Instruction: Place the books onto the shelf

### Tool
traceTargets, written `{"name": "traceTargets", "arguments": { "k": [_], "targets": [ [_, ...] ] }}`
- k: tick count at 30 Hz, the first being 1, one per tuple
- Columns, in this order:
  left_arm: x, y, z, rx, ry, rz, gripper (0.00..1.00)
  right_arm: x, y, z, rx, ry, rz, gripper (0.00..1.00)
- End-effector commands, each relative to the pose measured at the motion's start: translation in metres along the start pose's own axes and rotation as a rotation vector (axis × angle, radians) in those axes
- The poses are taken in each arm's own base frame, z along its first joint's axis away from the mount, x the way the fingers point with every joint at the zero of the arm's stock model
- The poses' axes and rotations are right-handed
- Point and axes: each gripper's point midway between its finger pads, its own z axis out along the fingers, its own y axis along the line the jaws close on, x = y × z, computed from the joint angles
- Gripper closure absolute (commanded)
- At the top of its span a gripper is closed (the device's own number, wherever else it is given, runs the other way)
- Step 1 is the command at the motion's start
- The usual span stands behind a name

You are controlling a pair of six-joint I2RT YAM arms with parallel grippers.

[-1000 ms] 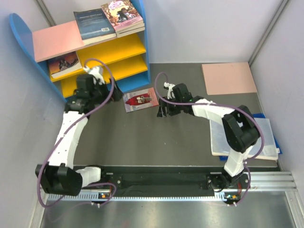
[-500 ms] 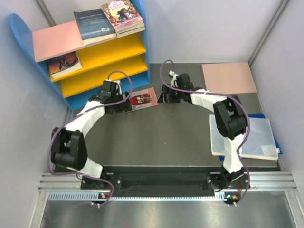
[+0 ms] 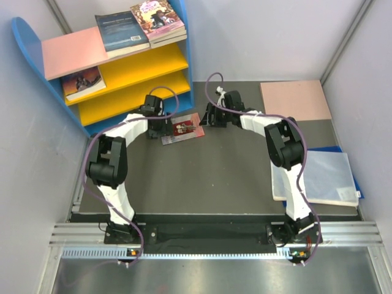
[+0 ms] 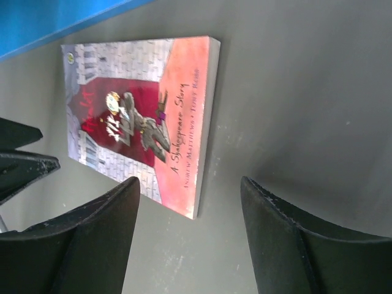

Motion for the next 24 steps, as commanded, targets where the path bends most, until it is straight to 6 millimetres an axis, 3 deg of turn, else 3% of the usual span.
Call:
{"name": "traceTargets", "arguments": {
  "k": [1, 3, 6, 12, 18, 20, 24],
  "targets": [
    [-0.021, -0.007, 0.004, 0.003, -0.045, 0.011, 0.24, -0.010, 0.013, 0.010, -0.045, -0.024, -0.008, 0.34],
    [-0.021, -0.007, 0.005, 0.002, -0.044, 0.011, 0.25, -0.003, 0.012, 0.012, -0.044, -0.011, -0.002, 0.34],
    [-0.021, -0.007, 0.009, 0.002, -0.040, 0.018, 0.37, -0.004, 0.016, 0.017, -0.066, -0.021, -0.008, 0.34],
    [-0.024, -0.010, 0.025, 0.012, -0.013, 0.021, 0.47, 0.006, 0.023, 0.030, -0.084, 0.005, 0.003, 0.34],
    [-0.005, -0.003, 0.043, -0.028, 0.067, 0.002, 0.63, 0.022, 0.036, 0.040, -0.103, 0.039, -0.010, 0.35],
    [0.001, -0.003, 0.044, -0.026, 0.081, 0.000, 1.00, 0.025, 0.043, 0.041, -0.114, 0.045, -0.016, 0.36],
    [0.010, -0.001, 0.048, -0.029, 0.096, -0.010, 1.00, 0.024, 0.063, 0.035, -0.146, 0.038, -0.040, 0.37]
  ]
}}
